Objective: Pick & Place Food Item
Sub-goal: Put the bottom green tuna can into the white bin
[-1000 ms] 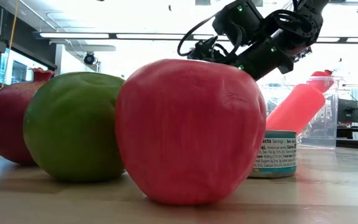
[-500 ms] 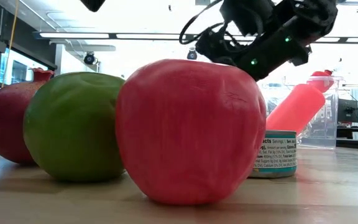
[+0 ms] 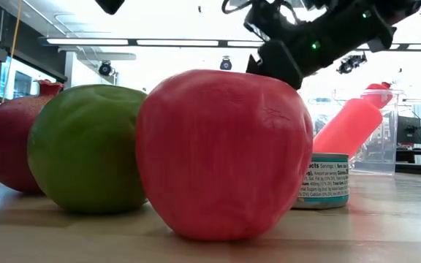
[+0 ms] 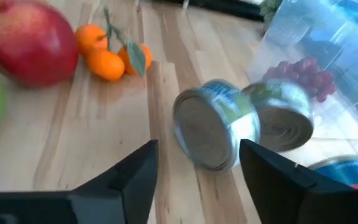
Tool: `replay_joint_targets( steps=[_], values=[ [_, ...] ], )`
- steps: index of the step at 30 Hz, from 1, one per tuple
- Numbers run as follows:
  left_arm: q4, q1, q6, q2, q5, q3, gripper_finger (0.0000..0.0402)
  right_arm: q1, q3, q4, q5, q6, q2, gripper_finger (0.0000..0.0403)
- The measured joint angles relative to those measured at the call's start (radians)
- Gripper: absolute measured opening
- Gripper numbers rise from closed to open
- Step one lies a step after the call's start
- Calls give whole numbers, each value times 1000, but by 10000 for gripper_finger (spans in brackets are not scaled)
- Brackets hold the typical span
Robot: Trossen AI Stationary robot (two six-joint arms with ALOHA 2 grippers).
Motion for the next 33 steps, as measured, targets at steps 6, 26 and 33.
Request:
replay_joint_targets(
  steps=[6, 26, 33],
  values=[
    [-69, 4, 1, 0, -32, 0, 331, 6, -1, -19, -6, 24, 2, 221],
    [10, 56, 36, 148, -294, -133, 331, 20, -1, -19, -1, 15, 0, 200],
    [77, 113, 45, 274, -297, -133, 331, 24, -1, -21, -1, 14, -1, 200]
  ],
)
